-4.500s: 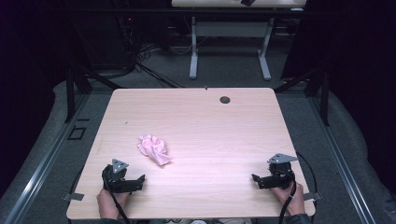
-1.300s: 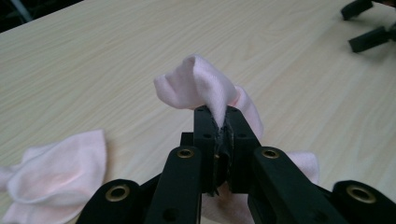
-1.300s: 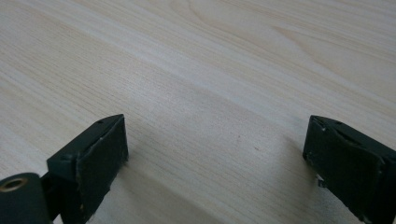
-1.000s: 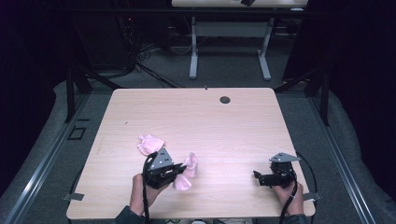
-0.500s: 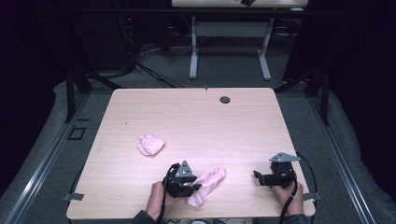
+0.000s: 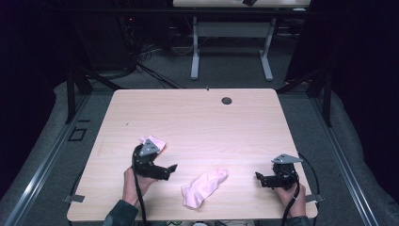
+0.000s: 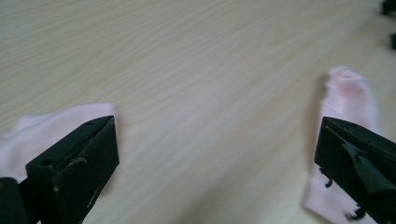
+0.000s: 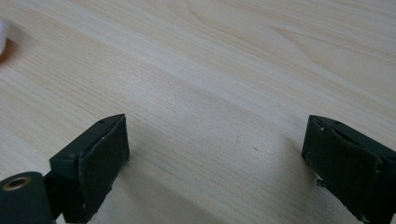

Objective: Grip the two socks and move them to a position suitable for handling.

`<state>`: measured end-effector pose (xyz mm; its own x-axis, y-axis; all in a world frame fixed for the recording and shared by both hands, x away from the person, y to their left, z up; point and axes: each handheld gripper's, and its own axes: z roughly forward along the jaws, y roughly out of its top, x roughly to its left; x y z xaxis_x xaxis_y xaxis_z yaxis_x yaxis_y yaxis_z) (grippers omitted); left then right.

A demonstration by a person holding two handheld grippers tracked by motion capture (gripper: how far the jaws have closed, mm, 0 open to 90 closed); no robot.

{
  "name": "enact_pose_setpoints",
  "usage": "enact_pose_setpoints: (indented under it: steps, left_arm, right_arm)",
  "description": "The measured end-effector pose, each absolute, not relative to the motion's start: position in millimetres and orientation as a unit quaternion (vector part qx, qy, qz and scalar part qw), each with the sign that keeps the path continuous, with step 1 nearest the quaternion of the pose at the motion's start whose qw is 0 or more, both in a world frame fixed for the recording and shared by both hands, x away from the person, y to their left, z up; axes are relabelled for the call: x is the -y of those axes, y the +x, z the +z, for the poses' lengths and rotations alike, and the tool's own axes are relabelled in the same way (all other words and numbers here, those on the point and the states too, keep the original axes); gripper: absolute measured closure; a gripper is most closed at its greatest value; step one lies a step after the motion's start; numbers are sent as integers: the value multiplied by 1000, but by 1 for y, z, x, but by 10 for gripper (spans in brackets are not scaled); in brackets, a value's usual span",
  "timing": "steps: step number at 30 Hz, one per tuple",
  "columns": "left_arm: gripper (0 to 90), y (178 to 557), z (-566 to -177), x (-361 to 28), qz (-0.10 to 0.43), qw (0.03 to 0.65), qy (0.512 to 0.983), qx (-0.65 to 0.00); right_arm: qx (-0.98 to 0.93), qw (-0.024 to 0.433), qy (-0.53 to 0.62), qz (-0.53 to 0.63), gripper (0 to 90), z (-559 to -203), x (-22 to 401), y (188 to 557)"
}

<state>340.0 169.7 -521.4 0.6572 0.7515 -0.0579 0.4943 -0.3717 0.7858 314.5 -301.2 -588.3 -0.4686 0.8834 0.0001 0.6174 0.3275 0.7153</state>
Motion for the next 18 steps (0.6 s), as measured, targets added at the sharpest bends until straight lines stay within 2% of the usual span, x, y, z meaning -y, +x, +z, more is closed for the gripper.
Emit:
enact_pose_setpoints:
  steps: [8,11,12,14,18]
  left_arm:
    - [3,394,-529,-214,181,370,781,-469]
    - [96,409,-538,-219,180,359,780,-480]
    - [155,412,-540,-218,178,354,781,-483]
    - [165,418,-545,-217,180,340,786,-484]
    - [251,428,-559,-214,178,307,794,-493]
  right_arm:
    - [-790,200,475,333,68,-588,301,315]
    - [-789,201,476,333,68,-588,301,315]
    - [-789,200,476,333,68,-588,301,315]
    - [-788,201,476,334,69,-588,301,315]
    - [-788,202,477,334,71,-588,301,314]
